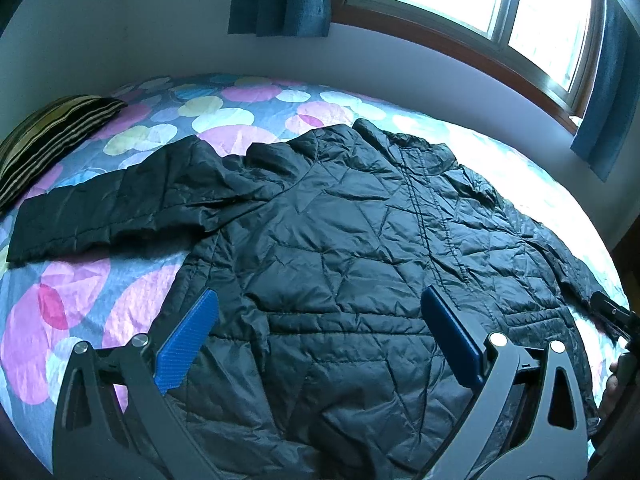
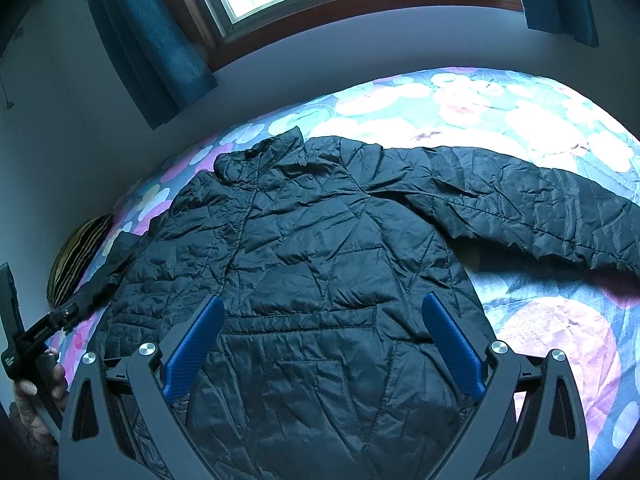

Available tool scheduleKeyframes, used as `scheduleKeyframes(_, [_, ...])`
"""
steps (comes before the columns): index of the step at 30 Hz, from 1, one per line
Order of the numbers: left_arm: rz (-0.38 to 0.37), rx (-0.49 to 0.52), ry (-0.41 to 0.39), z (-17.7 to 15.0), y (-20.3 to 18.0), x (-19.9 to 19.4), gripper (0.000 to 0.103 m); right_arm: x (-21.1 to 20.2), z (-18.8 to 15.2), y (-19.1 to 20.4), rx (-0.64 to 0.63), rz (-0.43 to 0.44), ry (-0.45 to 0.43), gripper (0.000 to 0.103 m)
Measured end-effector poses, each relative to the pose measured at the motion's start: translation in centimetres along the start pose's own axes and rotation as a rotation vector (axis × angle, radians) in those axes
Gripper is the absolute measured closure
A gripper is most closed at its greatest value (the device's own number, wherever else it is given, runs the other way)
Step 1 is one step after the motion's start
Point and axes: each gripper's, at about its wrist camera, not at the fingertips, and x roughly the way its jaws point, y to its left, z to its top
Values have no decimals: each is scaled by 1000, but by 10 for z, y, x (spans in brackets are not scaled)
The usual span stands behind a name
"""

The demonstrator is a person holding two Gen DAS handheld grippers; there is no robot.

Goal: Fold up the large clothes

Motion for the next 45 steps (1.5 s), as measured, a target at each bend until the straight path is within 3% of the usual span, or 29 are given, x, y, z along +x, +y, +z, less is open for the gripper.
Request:
scheduleKeyframes(22, [11,-28,0,-2,6,2,2,-5,4,-3,0,-42,-20,4])
scheduleKeyframes(32, [-1,-26,15,-3,10,9,2,-2,3,-19,39,-102,-10,4])
scheduleKeyframes(38, [7,-50,19,-3,19,14,2,-4,8,-52,119,-108,-12,4])
scheduleKeyframes(45, [13,-79,19,-2,32,18,2,-23,10,-143,409,-42,-80,4])
